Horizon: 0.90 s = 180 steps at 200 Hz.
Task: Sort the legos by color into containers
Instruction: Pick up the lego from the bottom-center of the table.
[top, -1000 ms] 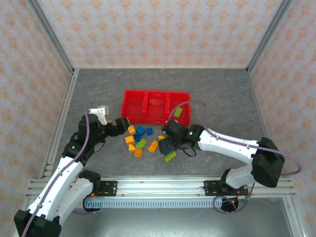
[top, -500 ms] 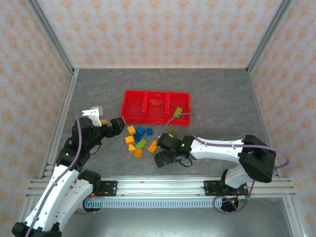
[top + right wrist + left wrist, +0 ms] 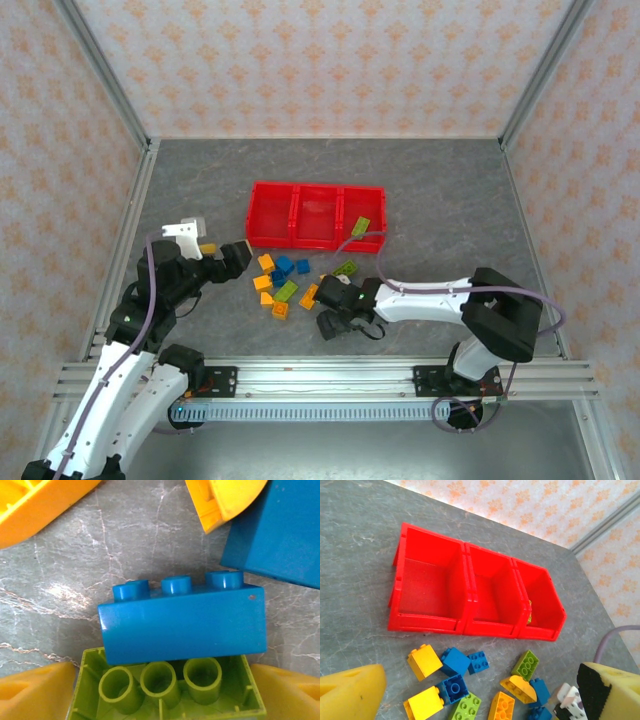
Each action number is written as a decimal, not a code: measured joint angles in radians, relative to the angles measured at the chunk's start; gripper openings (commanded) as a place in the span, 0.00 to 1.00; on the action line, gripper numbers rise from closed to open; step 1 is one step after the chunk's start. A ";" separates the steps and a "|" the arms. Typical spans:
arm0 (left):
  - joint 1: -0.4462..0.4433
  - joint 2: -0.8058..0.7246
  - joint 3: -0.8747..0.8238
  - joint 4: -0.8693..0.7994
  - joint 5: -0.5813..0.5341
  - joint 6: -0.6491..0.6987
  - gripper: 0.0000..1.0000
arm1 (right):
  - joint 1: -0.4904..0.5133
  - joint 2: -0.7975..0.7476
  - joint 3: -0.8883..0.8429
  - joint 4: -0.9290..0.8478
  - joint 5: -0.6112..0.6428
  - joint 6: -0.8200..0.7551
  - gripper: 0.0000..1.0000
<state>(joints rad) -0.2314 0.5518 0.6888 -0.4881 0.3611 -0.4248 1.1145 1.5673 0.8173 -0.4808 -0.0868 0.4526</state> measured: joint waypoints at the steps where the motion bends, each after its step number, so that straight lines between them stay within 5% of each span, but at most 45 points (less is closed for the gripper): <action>1: 0.000 0.000 0.001 -0.001 0.003 0.000 0.99 | 0.000 0.000 0.000 0.000 0.000 0.000 0.86; 36: 0.000 0.022 0.052 -0.052 0.092 0.049 0.99 | 0.002 0.018 0.010 -0.018 0.023 -0.006 0.73; 78: 0.000 0.037 0.066 -0.095 0.169 0.091 0.99 | 0.002 0.026 0.030 -0.048 0.039 -0.006 0.46; 135: 0.000 0.041 0.066 -0.103 0.210 0.110 0.99 | 0.002 0.005 0.028 -0.042 0.034 -0.003 0.38; 180: -0.005 0.079 0.065 -0.103 0.208 0.112 0.99 | -0.034 -0.204 0.069 -0.061 0.014 0.009 0.37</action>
<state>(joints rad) -0.2359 0.6312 0.7540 -0.5915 0.5694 -0.3126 1.0809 1.3628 0.8860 -0.5415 -0.0731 0.4614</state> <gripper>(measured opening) 0.990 0.580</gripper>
